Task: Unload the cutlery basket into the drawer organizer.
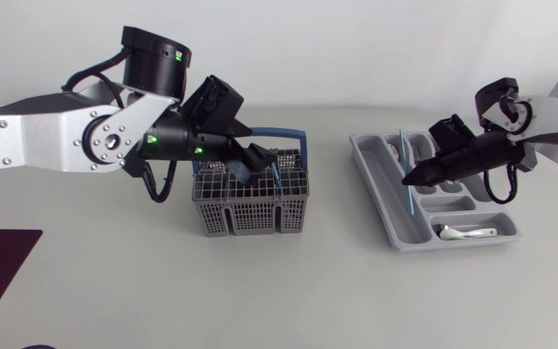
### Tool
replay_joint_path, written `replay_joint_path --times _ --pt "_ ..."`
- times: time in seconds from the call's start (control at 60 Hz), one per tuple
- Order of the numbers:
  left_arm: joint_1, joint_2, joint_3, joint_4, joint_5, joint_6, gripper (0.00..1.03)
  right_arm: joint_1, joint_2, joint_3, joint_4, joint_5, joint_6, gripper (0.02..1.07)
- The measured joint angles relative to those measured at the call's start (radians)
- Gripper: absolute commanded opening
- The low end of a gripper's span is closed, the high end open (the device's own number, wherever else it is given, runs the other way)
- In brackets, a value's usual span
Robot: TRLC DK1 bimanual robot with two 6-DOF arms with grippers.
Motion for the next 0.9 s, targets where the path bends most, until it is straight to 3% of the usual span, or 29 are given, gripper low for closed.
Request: replay_joint_path --times 0.183,0.25,0.3,0.5,0.9 --pt "-0.020 0.010 -0.045 0.075 -0.048 0.000 0.96 0.015 0.093 0.047 0.000 0.055 0.058 0.09" --pt "-0.026 0.020 -0.051 0.086 -0.052 0.000 0.96 0.021 0.117 0.064 -0.003 0.069 0.077 0.17" --pt "-0.031 0.028 -0.057 0.102 -0.060 -0.004 0.96 0.026 0.135 0.082 -0.009 0.073 0.086 0.28" --pt "-0.032 0.040 -0.072 0.156 -0.089 -0.039 0.96 0.027 0.160 0.110 -0.039 0.079 0.098 1.02" --pt "-0.039 0.117 -0.078 0.233 -0.141 -0.118 0.94 0.027 0.129 0.090 -0.058 0.063 0.097 1.03"
